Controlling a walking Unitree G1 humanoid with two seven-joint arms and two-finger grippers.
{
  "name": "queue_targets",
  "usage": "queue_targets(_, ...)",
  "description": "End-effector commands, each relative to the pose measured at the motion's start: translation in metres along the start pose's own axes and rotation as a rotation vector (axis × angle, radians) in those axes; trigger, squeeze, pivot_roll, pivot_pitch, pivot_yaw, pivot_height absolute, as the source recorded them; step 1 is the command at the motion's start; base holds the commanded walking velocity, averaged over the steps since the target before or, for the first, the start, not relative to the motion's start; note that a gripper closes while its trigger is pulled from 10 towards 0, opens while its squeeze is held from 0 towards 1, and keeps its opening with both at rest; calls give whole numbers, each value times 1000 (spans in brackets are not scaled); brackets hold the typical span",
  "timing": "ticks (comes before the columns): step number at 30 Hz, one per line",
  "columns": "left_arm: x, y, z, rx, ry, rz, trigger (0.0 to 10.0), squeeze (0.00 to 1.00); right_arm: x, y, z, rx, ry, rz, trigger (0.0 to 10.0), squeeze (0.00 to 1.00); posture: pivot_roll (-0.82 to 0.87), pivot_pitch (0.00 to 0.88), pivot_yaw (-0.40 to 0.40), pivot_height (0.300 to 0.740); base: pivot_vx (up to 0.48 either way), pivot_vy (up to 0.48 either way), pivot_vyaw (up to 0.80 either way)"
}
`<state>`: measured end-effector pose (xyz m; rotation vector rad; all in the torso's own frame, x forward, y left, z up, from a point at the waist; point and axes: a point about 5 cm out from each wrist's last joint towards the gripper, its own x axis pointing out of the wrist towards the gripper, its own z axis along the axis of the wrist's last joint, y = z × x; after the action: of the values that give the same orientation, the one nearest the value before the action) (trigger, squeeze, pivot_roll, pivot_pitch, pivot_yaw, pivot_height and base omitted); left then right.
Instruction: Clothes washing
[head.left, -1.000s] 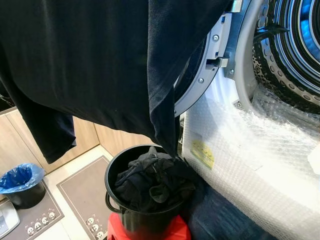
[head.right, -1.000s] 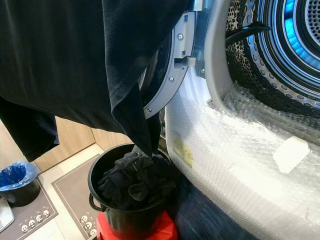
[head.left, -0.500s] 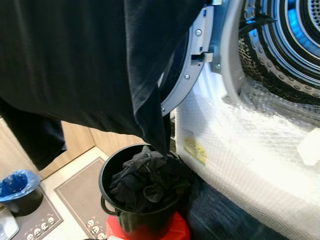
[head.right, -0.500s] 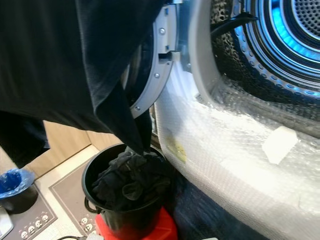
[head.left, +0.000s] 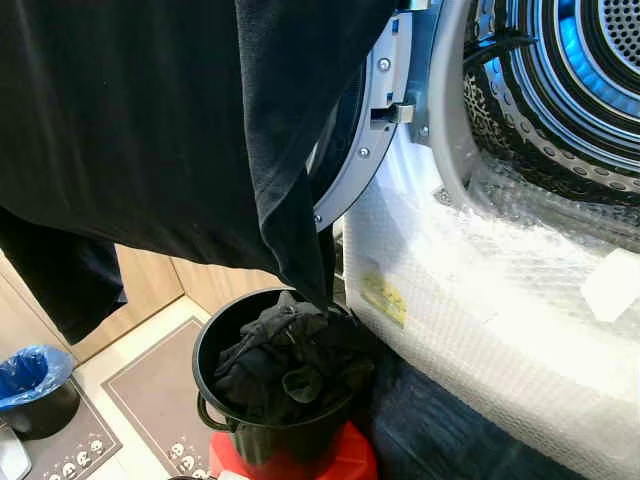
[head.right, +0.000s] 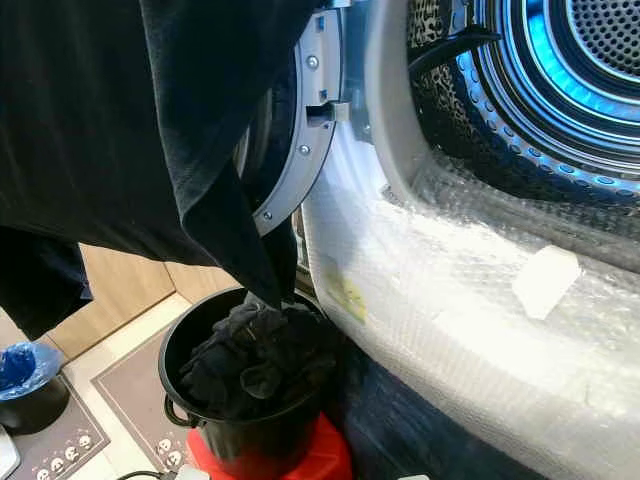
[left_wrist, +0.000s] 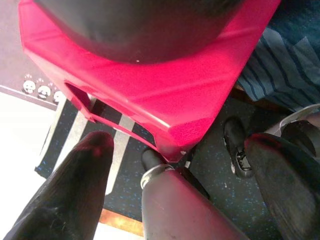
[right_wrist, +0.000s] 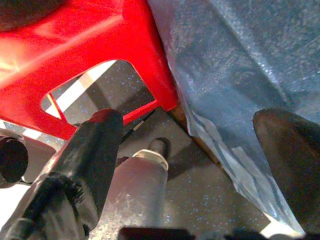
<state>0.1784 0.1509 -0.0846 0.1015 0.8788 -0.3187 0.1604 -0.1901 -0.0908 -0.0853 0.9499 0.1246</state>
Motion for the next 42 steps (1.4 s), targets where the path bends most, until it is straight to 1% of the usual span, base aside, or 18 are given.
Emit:
queue_targets(1,-2,3,-3,35,2,-8,10000,1000,0,0,0,-6,-7,7,10000,1000,-95,0,51,740,0,0,0)
queue_targets(3,-2,5,3,77,-25,-13,10000,1000,0,-1,4,-33,-29,22,10000,1000,-101,0,55,740,0,0,0)
queue_targets(5,-1,7,8,87,-48,-21,10000,1000,0,-2,6,-38,-45,31,10000,1000,-101,0,55,740,0,0,0)
queue_targets(6,-1,7,10,92,-59,-24,10000,702,0,-3,8,-38,-54,35,10000,1000,-102,0,57,740,0,0,0)
queue_targets(7,-1,8,11,96,-66,-26,10000,702,0,-3,9,-39,-60,37,10000,1000,-102,0,58,740,0,0,0)
queue_targets(8,-2,10,14,120,-80,-21,10000,0,0,-5,12,-56,-78,37,10000,1000,-103,0,60,740,0,0,0)
queue_targets(12,-3,12,19,203,-122,-44,10000,0,-1,-6,17,-103,-118,84,10000,1000,-107,0,65,740,0,0,0)
queue_targets(16,-4,10,17,230,-121,-75,10000,0,-3,-4,16,-129,-123,133,10000,1000,-107,0,66,740,0,0,0)
queue_targets(17,-5,8,14,253,-114,-95,10000,0,-3,-2,15,-136,-119,166,10000,0,-107,0,67,740,0,0,0)
queue_targets(19,-5,7,13,266,-110,-101,10000,0,-4,-1,14,-136,-122,181,10000,0,-103,0,66,740,0,0,0)
queue_targets(21,-6,5,5,271,-76,-97,10000,0,-5,1,19,-157,-160,250,10000,0,-103,0,63,740,0,0,0)
queue_targets(24,-6,4,2,260,-68,-94,10000,0,-8,1,23,-170,-192,334,10000,0,-102,0,63,740,0,0,0)
queue_targets(29,-7,3,-5,275,-35,-90,10000,0,-12,-2,30,-175,-230,432,10000,0,-112,0,66,740,0,0,0)
queue_targets(30,-8,3,-9,258,-13,-79,10000,0,-16,-4,36,-158,-259,517,10000,0,-117,0,68,740,0,0,0)
queue_targets(34,-8,4,-15,250,18,-66,10000,0,-24,-7,45,-162,-306,646,10000,0,-127,0,70,740,0,0,0)
queue_targets(36,-8,4,-16,247,31,-62,10000,0,-32,-9,54,-144,-328,734,10000,0,-136,0,75,740,0,0,0)
queue_targets(37,-8,3,-17,238,42,-59,10000,0,-44,-10,64,-159,-353,826,10000,0,-142,0,79,740,0,0,0)
queue_targets(42,-7,0,-18,238,62,-60,10000,0,-79,-5,79,-207,-362,1049,10000,0,-157,0,88,740,0,0,0)
